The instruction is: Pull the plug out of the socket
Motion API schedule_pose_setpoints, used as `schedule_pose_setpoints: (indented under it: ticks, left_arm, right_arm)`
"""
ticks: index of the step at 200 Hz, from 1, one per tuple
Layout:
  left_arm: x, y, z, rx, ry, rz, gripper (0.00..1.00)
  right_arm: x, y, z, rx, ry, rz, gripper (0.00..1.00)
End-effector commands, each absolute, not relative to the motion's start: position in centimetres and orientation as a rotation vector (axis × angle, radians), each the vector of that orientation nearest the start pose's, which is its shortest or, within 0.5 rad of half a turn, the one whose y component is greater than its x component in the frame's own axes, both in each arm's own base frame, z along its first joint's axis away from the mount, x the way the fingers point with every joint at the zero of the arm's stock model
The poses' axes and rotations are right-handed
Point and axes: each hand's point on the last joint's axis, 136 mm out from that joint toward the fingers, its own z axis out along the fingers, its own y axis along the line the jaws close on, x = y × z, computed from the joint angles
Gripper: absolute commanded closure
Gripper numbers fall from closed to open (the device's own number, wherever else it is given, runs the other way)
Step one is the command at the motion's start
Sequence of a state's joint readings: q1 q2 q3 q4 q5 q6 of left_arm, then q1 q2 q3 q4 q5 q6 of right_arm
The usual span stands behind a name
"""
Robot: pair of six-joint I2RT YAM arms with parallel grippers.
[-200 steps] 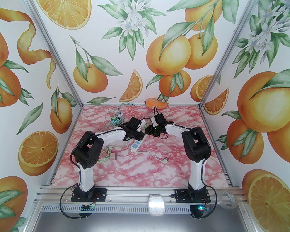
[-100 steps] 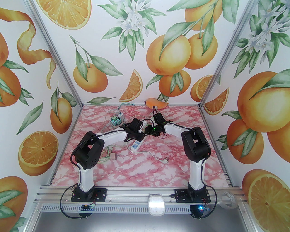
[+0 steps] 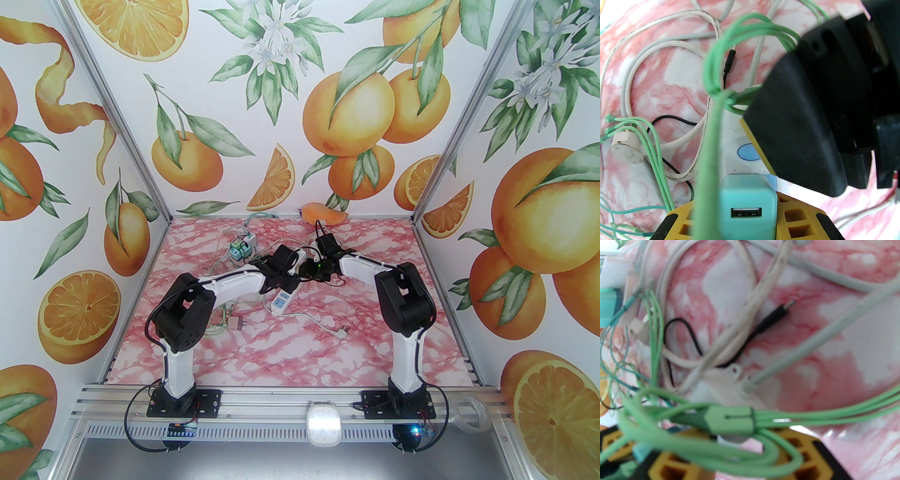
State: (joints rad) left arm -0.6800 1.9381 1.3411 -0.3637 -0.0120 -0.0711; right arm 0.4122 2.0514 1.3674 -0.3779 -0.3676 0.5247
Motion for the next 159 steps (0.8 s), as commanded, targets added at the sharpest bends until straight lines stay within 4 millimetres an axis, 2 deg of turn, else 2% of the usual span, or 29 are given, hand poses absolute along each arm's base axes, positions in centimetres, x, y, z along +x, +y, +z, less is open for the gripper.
schedule_pose_setpoints:
  ticks: [1, 19, 35, 47, 68, 89, 127, 143, 159]
  left_arm:
    - [39.5, -31.9, 13.2, 0.724, 2.316, -0.36, 0.8]
    - [39.3, -31.4, 13.4, 0.72, 2.324, -0.343, 0.8]
    - [39.1, -31.3, 13.7, 0.713, 2.323, -0.348, 0.8]
    - [39.1, -31.3, 13.8, 0.71, 2.326, -0.351, 0.8]
    - [39.2, -31.4, 14.3, 0.704, 2.32, -0.353, 0.8]
    - [39.2, -31.5, 15.3, 0.699, 2.304, -0.37, 0.8]
    - [39.2, -31.9, 16.3, 0.714, 2.285, -0.386, 0.8]
    - [39.0, -32.5, 16.5, 0.737, 2.277, -0.393, 0.8]
    - [38.8, -33.5, 16.8, 0.772, 2.263, -0.399, 0.8]
  right_arm:
    - [38.4, 21.6, -3.4, 0.081, 2.966, 0.494, 0.64]
    - [38.6, 21.8, -2.9, 0.077, 2.955, 0.517, 0.63]
    - [39.1, 22.5, -1.5, 0.065, 2.916, 0.585, 0.59]
    - [39.8, 23.1, 0.4, 0.062, 2.858, 0.654, 0.55]
    - [41.2, 24.1, 4.7, 0.03, 2.739, 0.733, 0.48]
    - [42.2, 23.8, 8.2, 0.047, 2.656, 0.739, 0.45]
    - [42.4, 21.1, 11.6, 0.206, 2.557, 0.794, 0.44]
    - [41.8, 19.0, 12.8, 0.271, 2.515, 0.752, 0.42]
    - [41.2, 15.9, 13.6, 0.377, 2.474, 0.695, 0.41]
